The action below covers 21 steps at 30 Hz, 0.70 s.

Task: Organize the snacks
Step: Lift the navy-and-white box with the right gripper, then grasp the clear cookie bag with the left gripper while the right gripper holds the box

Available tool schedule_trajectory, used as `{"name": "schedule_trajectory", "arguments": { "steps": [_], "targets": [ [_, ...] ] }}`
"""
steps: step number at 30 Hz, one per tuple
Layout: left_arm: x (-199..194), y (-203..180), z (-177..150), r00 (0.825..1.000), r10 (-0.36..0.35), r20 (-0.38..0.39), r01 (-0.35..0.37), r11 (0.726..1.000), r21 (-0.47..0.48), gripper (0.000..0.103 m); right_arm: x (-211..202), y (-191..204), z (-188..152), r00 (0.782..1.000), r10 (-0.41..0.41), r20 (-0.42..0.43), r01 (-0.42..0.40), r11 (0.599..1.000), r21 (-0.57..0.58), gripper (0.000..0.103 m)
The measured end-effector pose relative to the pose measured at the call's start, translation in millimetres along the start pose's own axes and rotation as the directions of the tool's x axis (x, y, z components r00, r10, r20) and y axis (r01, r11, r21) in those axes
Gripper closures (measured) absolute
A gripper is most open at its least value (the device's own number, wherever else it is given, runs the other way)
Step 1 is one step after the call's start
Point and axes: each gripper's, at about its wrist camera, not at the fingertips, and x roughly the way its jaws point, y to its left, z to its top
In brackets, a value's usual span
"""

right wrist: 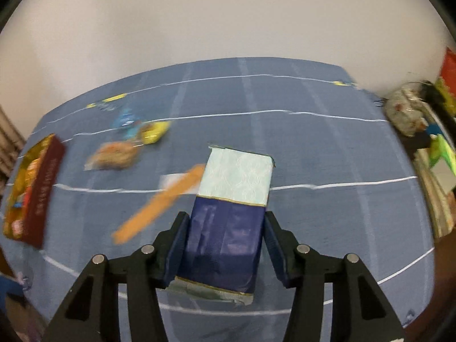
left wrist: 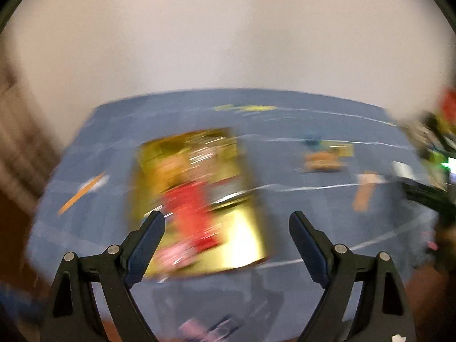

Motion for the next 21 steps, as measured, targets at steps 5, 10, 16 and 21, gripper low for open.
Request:
{"name": "schedule_trajectory", "arguments": {
  "steps": [5, 10, 16, 21],
  "targets": [
    [49, -64, 39, 0.994, -0.101, -0.038, 0.107, 0.968, 0.228, 0.017, 12, -31, -6, 0.996, -0.084, 0.024, 0.084, 0.996, -0.02, 0.05],
    [106, -110, 69, 0.98, -0.158, -0.119, 0.193, 0.9, 0.392, 0.017, 33, -52, -17, 0.997, -0.077, -0.004, 0.077, 0.997, 0.023, 0.05],
    [155, -146, 76, 0.96, -0.197, -0.198, 0.275, 0.781, 0.56, 0.019, 36, -56, -18, 0.997, -0.067, 0.04, 0.066, 0.997, 0.045, 0.05],
    [188, -165, 72, 0.94, -0.185, -0.287, 0.336, 0.649, 0.682, 0.027, 36, -51, -24, 0.991, -0.088, 0.097, 0.083, 0.995, 0.046, 0.048]
  ]
}}
